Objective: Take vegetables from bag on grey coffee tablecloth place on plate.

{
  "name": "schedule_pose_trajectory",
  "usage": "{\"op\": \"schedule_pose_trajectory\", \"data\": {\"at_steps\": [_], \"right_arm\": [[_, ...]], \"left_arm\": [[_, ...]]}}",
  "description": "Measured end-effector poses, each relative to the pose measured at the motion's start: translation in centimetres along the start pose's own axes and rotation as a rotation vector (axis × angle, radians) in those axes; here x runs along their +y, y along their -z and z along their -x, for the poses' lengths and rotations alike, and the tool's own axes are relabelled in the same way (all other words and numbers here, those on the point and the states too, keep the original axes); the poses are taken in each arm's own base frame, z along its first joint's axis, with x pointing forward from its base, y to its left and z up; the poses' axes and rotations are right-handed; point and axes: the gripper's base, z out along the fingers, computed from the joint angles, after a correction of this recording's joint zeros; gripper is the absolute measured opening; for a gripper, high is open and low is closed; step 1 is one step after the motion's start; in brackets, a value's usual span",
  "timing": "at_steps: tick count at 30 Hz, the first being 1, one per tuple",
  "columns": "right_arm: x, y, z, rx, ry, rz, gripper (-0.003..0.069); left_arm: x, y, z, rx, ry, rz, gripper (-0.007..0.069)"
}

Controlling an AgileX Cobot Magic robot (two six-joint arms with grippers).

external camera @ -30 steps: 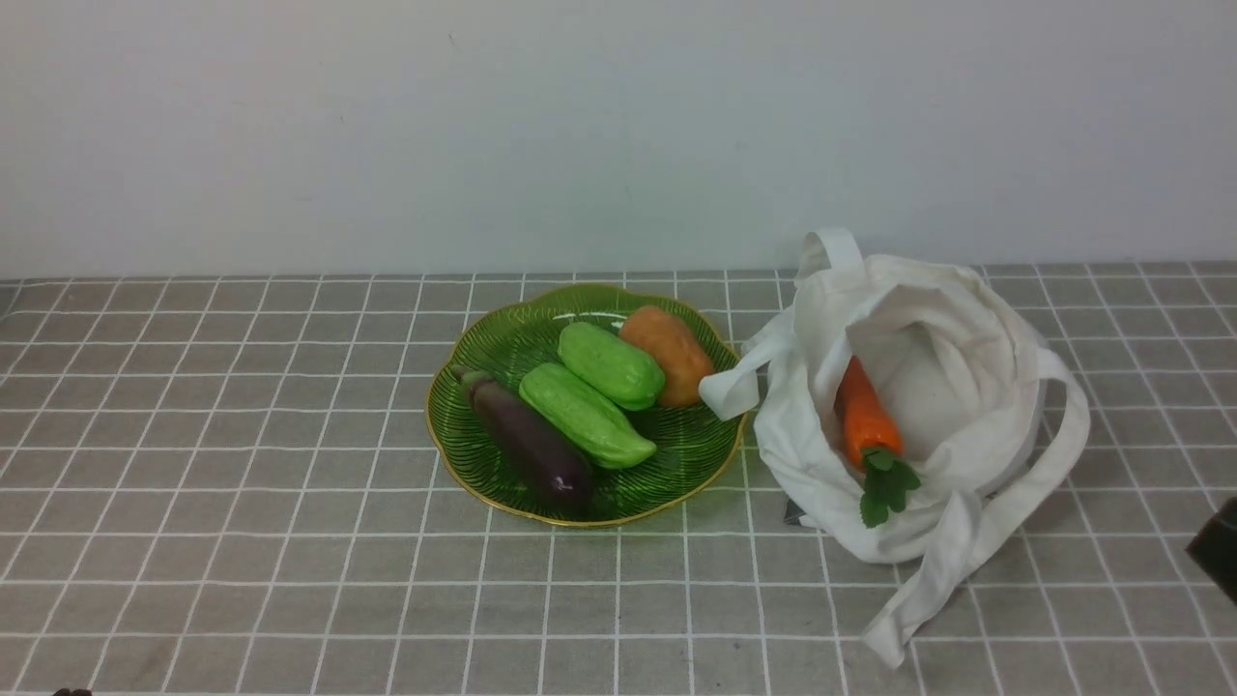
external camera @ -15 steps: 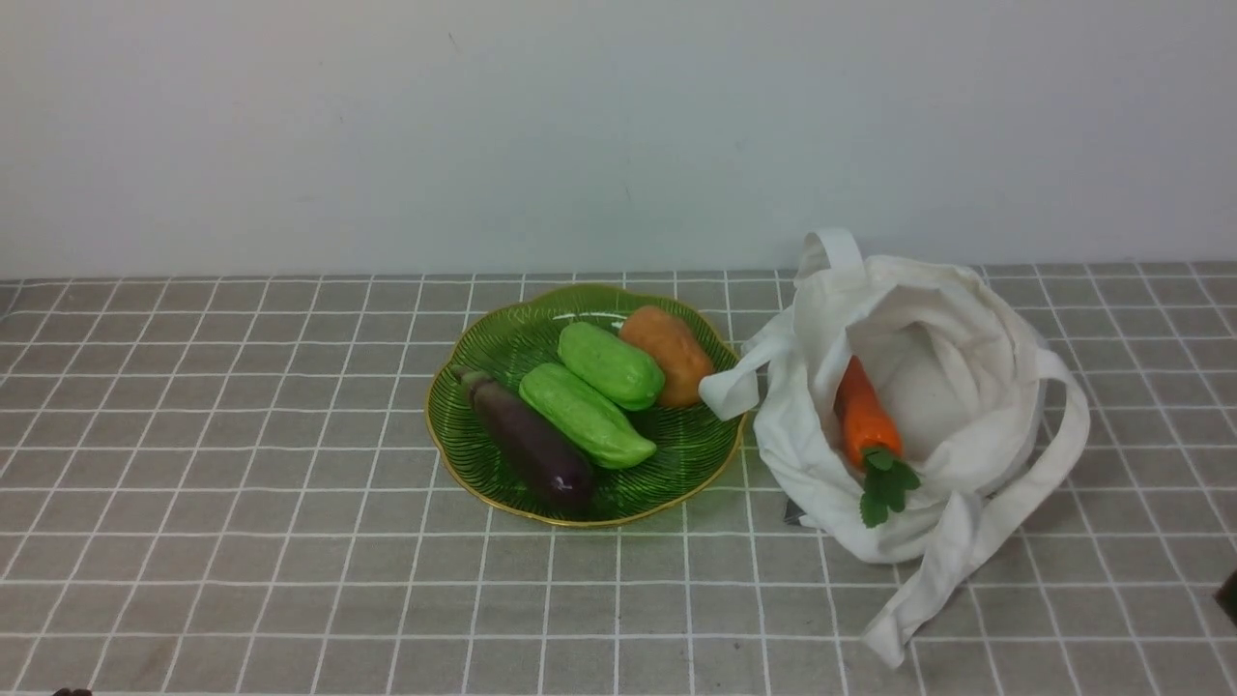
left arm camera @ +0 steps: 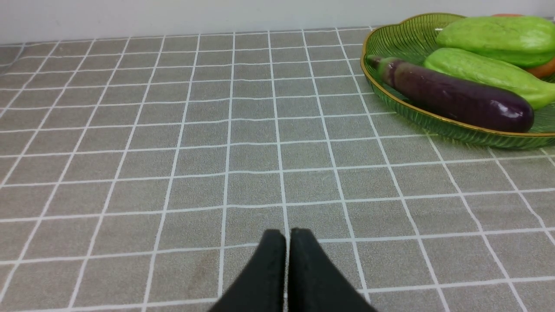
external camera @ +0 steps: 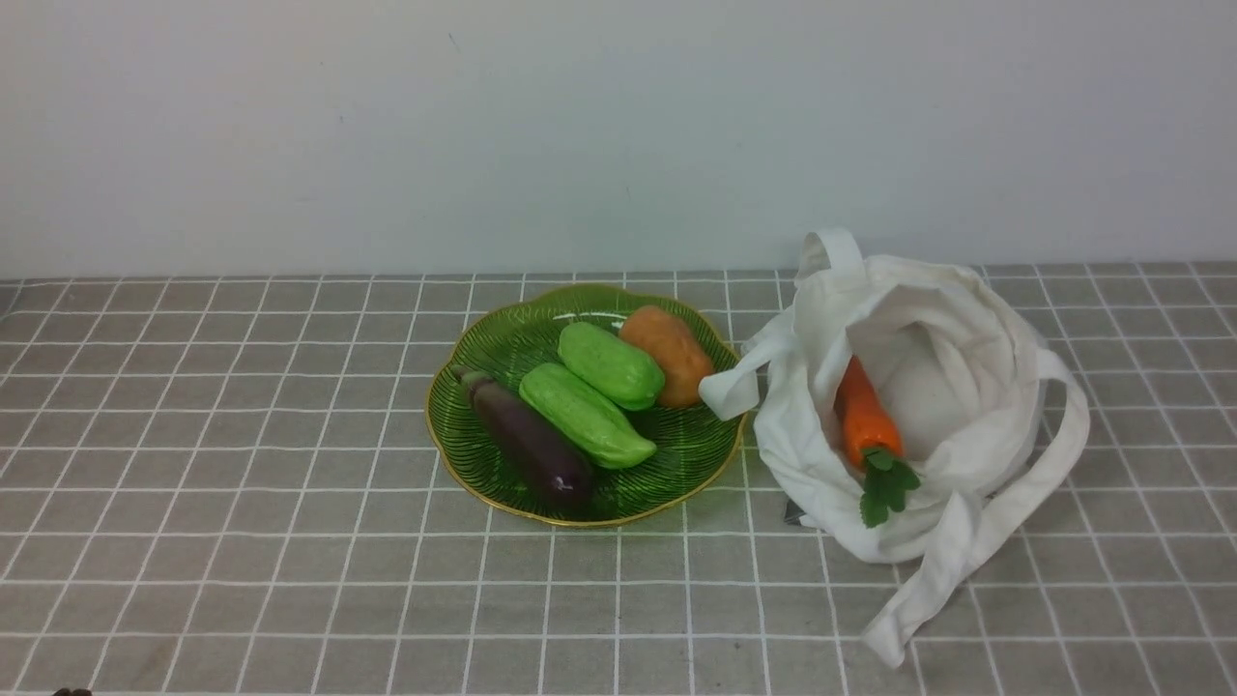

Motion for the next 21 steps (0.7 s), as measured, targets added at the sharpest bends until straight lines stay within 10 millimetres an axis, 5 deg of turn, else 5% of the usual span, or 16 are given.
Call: {"op": "schedule_pose_trajectory", "data": {"at_steps": [21], "right_arm": [[0.23,-0.11,-0.55,0.025,0.011,0.036,-0.0015]], "left_arm": [[0.0,0.0,0.0,0.0,0.0,0.0,-0.0005]]}}
